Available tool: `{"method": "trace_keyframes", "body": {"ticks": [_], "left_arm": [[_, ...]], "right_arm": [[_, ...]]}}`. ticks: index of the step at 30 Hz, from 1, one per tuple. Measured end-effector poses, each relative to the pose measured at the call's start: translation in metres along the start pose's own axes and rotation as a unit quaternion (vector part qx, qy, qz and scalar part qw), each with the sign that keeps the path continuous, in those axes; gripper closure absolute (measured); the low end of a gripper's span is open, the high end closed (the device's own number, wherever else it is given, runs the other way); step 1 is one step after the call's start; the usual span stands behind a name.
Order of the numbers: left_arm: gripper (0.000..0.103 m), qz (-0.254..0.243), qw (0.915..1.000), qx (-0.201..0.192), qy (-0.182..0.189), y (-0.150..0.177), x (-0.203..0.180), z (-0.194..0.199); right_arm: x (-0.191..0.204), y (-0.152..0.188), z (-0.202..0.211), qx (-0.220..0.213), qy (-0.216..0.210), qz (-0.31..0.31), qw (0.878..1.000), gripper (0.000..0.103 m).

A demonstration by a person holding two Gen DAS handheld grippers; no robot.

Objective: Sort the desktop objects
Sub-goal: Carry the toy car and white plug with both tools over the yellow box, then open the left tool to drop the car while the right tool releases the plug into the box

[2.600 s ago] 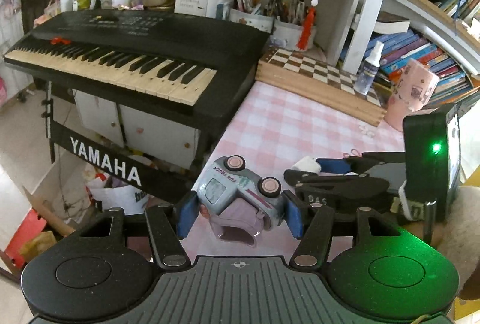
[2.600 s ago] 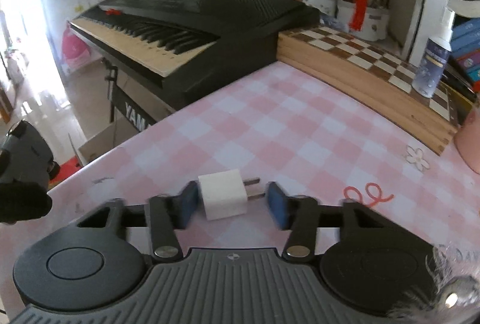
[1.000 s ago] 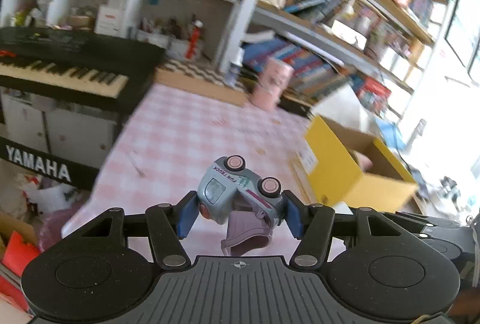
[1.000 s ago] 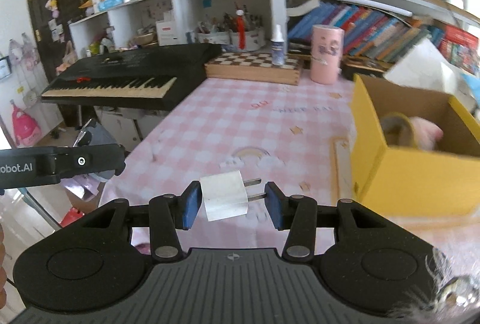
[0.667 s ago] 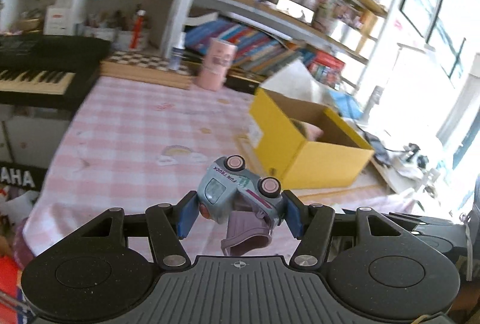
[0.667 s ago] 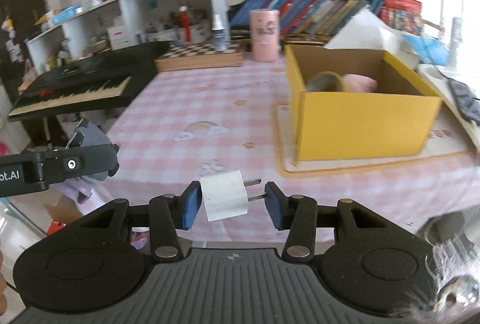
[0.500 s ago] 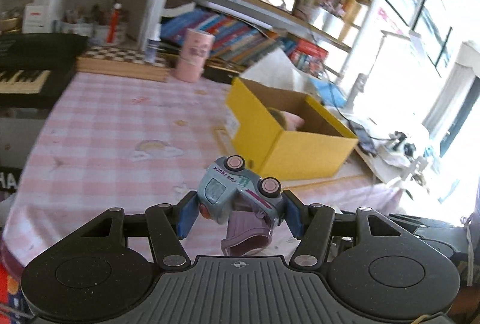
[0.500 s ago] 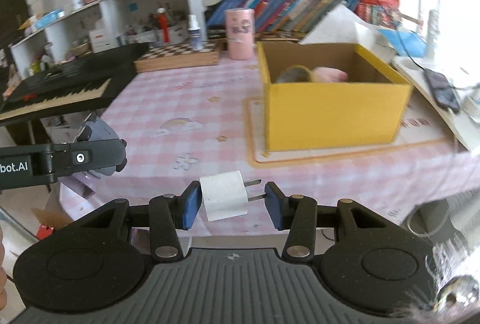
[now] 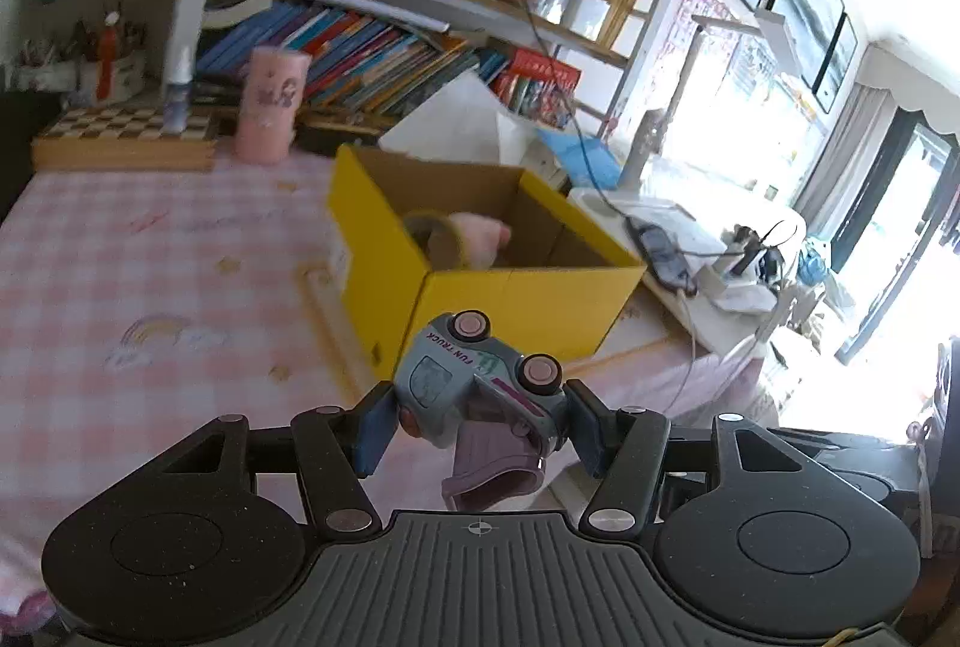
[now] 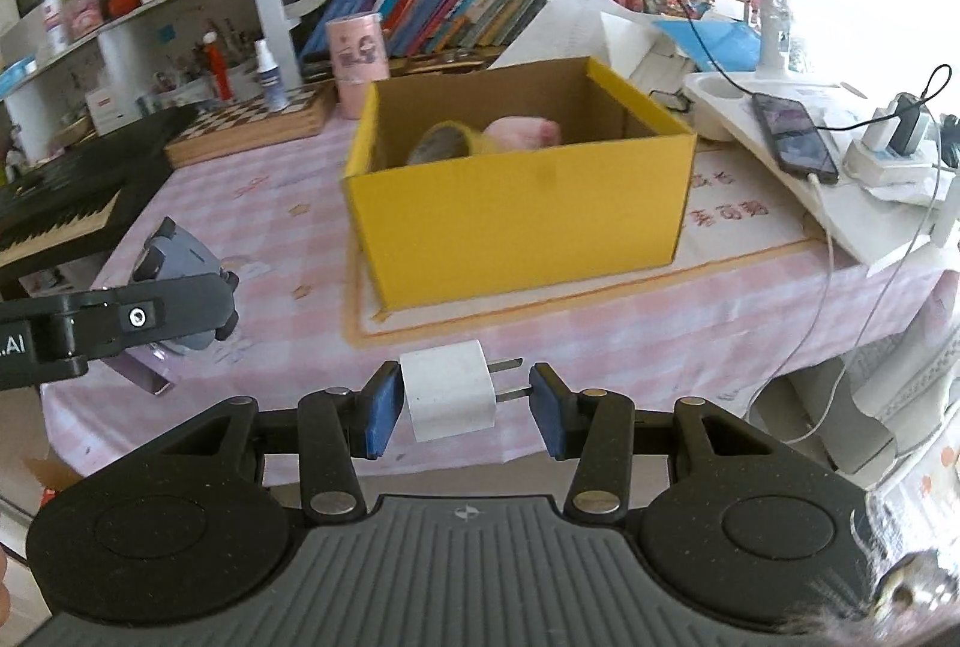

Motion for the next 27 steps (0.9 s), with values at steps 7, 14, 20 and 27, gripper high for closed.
{"method": "trace_keyframes", "body": {"ticks": [7,14,20,27], "left_arm": [[0.043,-0.026,0.9988,-0.04,0.01,-0.03,-0.03,-0.041],[0.043,-0.056,0.9957,-0.072,-0.015,-0.063,-0.049,-0.088],[0.043,-0.076,0.9931,-0.071,-0.055,-0.076,-0.048,-0.128],[0.043,-0.115,0.9883,-0.023,-0.098,-0.064,-0.04,-0.171]], "right_arm": [[-0.045,-0.041,-0.022,-0.037,0.008,0.005,0.999,0.06],[-0.077,-0.089,-0.053,-0.074,-0.013,0.029,0.997,0.06],[-0.082,-0.122,-0.089,-0.088,-0.058,0.062,0.992,0.06],[-0.078,-0.136,-0.143,-0.068,-0.111,0.158,0.979,0.06]]}}
Point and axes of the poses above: each gripper's, at about its wrist camera, not at the fingertips, and z roughly against the way its jaws point, x to its left, y to its underside, the point moved 8 cm from there along -z, roughly the way its jaws point, and after that the axes turned 12 degrees about -x, right-handed, at the moved point
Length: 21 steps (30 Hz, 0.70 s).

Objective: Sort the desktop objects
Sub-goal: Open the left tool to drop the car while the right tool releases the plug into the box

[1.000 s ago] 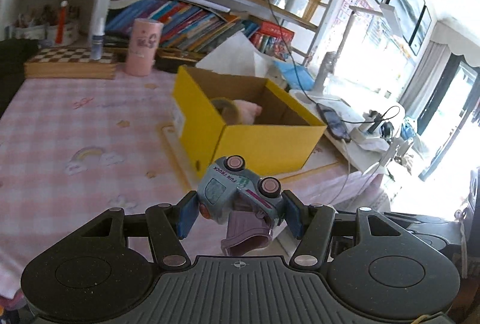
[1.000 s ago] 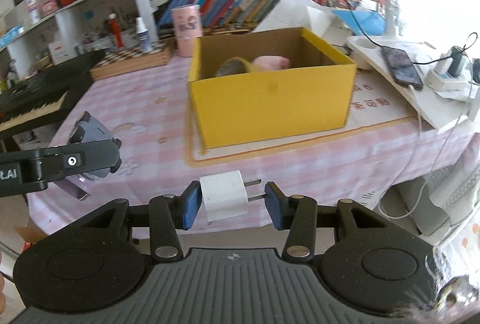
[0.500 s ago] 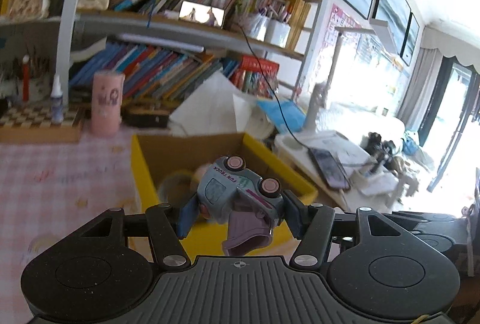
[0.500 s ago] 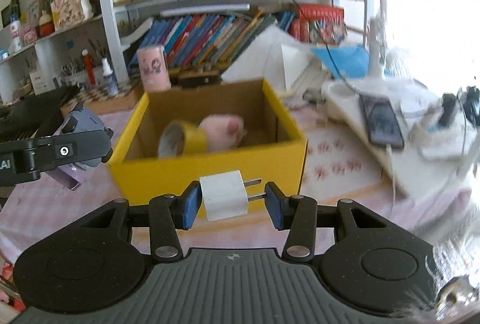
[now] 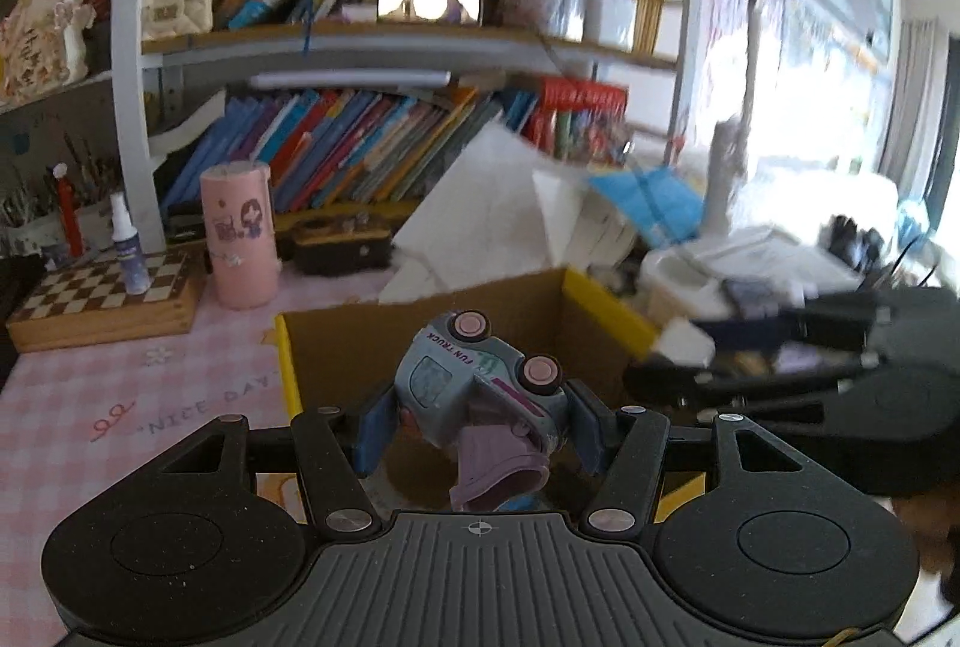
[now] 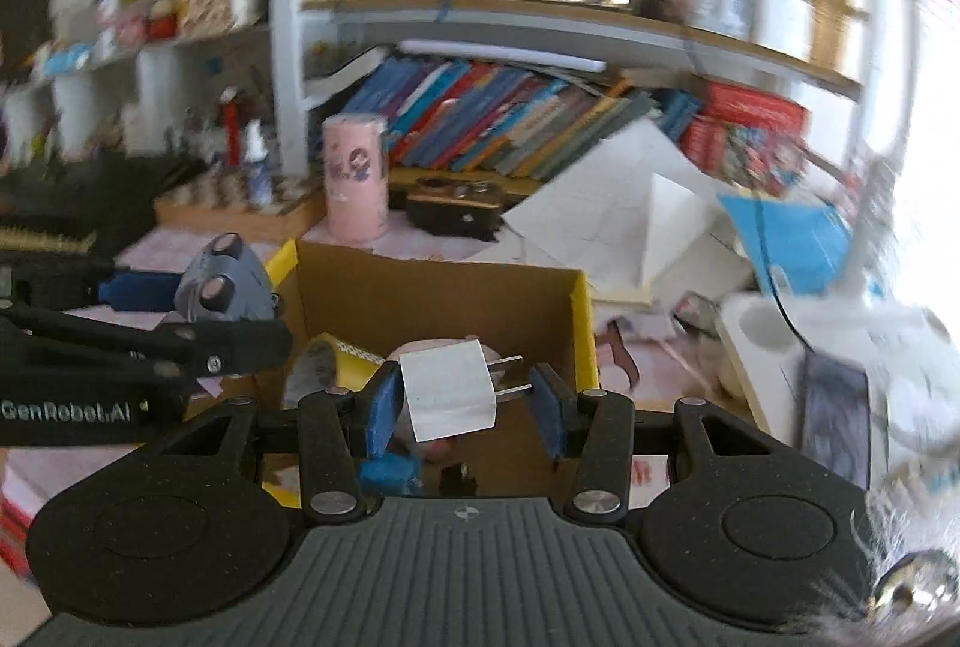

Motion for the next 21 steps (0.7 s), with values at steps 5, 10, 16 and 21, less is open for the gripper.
{"method": "trace_keyframes", "body": {"ticks": [5,10,16,21], "left_arm": [[0.043,-0.017,0.9986,0.047,-0.017,0.02,-0.001,-0.022],[0.043,-0.02,0.9962,0.08,-0.027,0.036,0.002,-0.034],[0.043,-0.021,0.994,0.102,-0.033,0.048,0.003,-0.04],[0.042,-0.024,0.994,0.101,-0.031,0.048,0.001,-0.042]], "right_arm": [[0.001,0.012,-0.036,0.036,-0.043,0.057,0.997,0.06],[0.008,0.029,-0.062,0.074,-0.09,0.115,0.986,0.06],[0.011,0.045,-0.08,0.108,-0.126,0.142,0.976,0.06],[0.014,0.05,-0.091,0.123,-0.145,0.145,0.971,0.06]]}}
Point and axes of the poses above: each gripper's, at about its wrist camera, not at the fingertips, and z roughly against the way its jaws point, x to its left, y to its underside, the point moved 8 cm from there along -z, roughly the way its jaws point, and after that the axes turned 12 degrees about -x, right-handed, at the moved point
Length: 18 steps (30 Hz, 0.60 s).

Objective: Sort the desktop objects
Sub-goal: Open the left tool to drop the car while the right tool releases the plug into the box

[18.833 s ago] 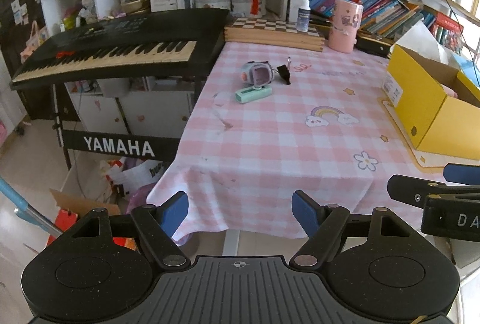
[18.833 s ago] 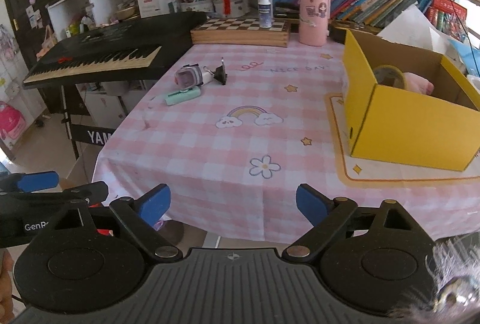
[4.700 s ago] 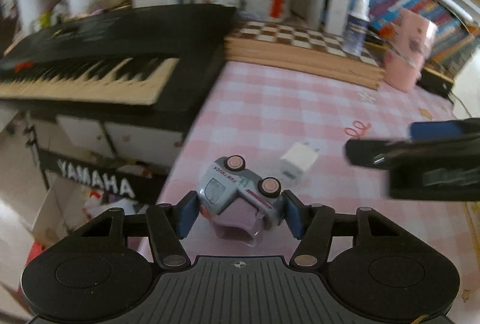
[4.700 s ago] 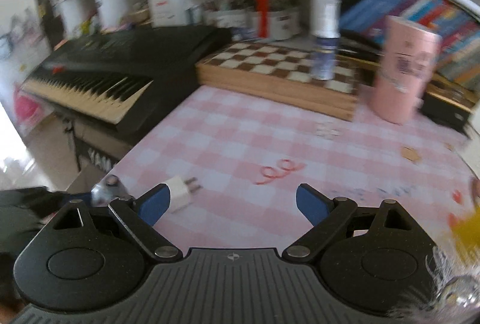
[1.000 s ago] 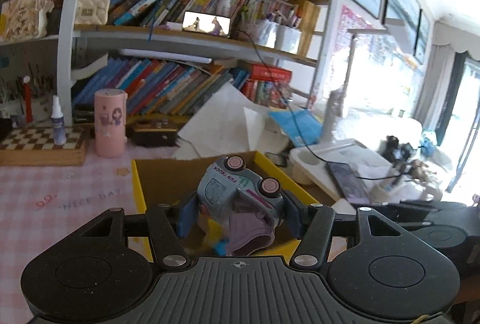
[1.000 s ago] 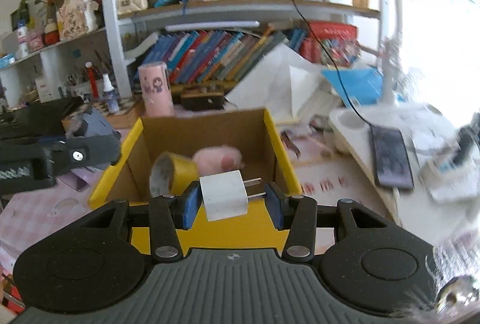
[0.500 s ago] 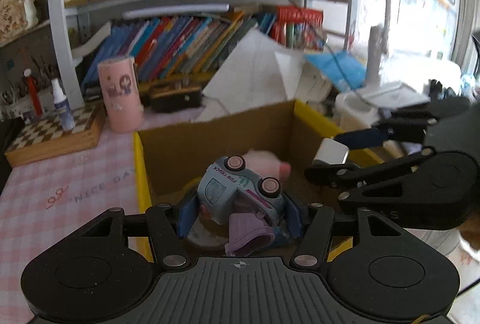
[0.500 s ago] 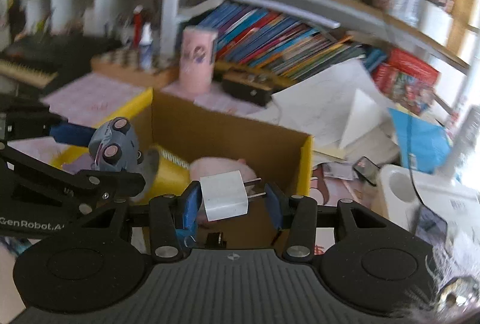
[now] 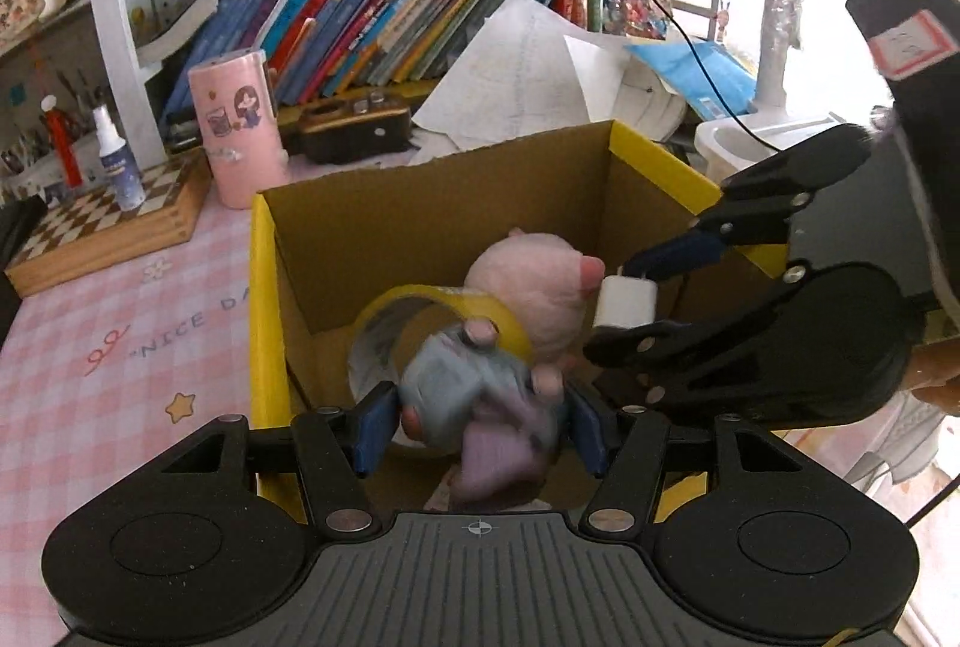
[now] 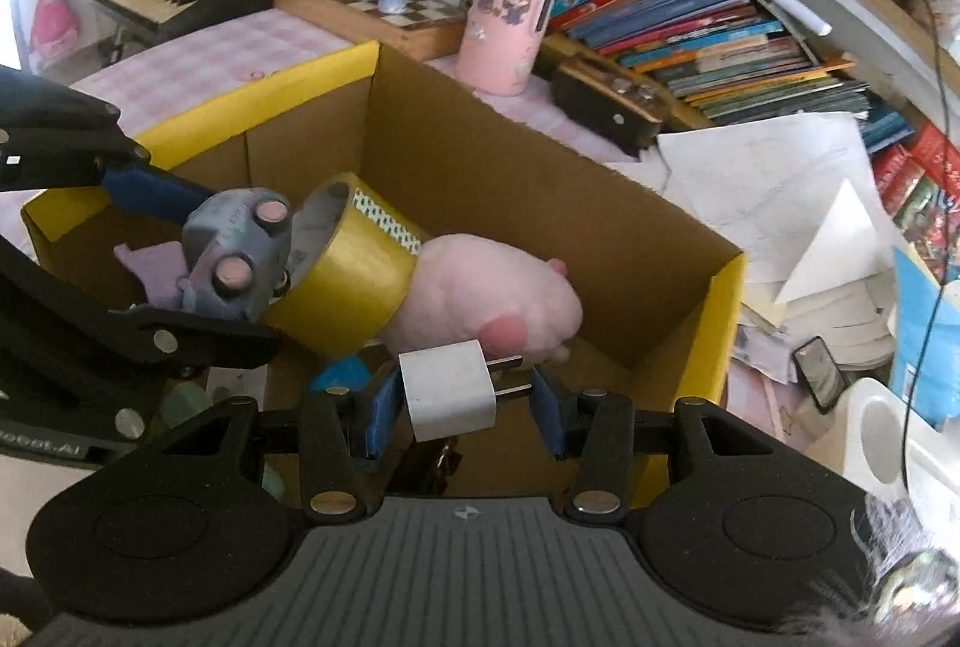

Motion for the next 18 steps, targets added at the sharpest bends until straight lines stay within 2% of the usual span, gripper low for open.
{"method": "trace_keyframes", "body": {"ticks": [6,9,13,18], "left_arm": [[0.036,-0.001,1.0,-0.009,0.0,-0.003,-0.002,0.001],[0.033,-0.001,0.9997,-0.025,0.001,-0.009,-0.003,0.007],[0.031,0.01,0.9984,-0.055,-0.002,-0.017,-0.003,0.022],[0.03,0.04,0.9942,-0.094,-0.032,-0.028,0.012,0.047]], "right_arm": [[-0.001,-0.001,-0.003,0.005,-0.007,-0.006,1.0,0.059],[-0.004,-0.003,0.001,-0.007,0.0,-0.021,1.0,0.049],[-0.011,-0.008,0.014,-0.036,0.018,-0.057,0.998,0.04],[-0.018,-0.018,0.043,-0.093,0.073,-0.112,0.987,0.031]]}}
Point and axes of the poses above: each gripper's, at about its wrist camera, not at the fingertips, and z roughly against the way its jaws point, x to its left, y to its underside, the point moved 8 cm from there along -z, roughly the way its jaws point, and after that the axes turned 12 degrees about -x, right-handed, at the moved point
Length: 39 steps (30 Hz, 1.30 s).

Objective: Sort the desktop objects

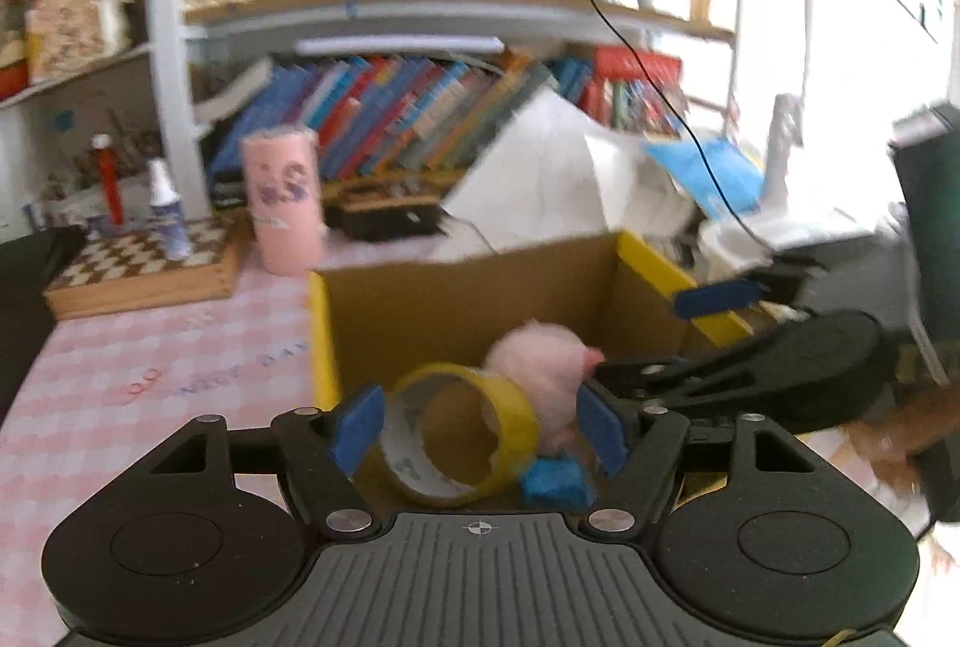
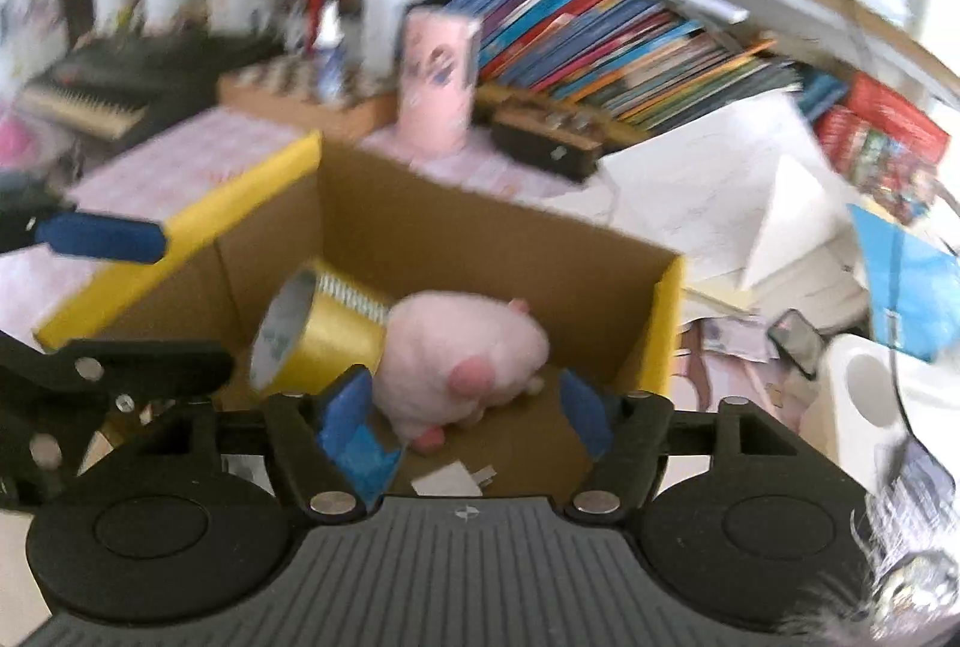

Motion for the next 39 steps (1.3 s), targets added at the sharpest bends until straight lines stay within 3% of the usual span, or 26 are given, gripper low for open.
{"method": "trace_keyframes", "body": {"ticks": [7,14,18,23,31,39], "left_arm": [[0.024,0.06,0.9922,-0.077,-0.078,-0.02,0.042,0.046],[0.023,0.091,0.9819,-0.106,-0.128,-0.01,0.081,0.098],[0.021,0.088,0.9774,-0.097,-0.166,-0.001,0.102,0.121],[0.02,0.041,0.9738,-0.047,-0.219,0.009,0.122,0.14],[0.018,0.037,0.9773,-0.027,-0.207,0.035,0.131,0.185],[0.017,0.006,0.9794,0.005,-0.202,0.064,0.128,0.214]], "right_arm": [[0.008,-0.019,0.041,-0.089,0.067,-0.062,0.992,0.02],[0.042,-0.017,0.069,-0.118,0.088,-0.083,0.986,0.018],[0.065,-0.019,0.082,-0.126,0.094,-0.082,0.984,0.018],[0.091,-0.02,0.098,-0.128,0.102,-0.087,0.983,0.014],[0.142,0.009,0.117,-0.079,0.117,-0.109,0.984,0.013],[0.189,0.028,0.141,-0.07,0.132,-0.108,0.983,0.012]]}}
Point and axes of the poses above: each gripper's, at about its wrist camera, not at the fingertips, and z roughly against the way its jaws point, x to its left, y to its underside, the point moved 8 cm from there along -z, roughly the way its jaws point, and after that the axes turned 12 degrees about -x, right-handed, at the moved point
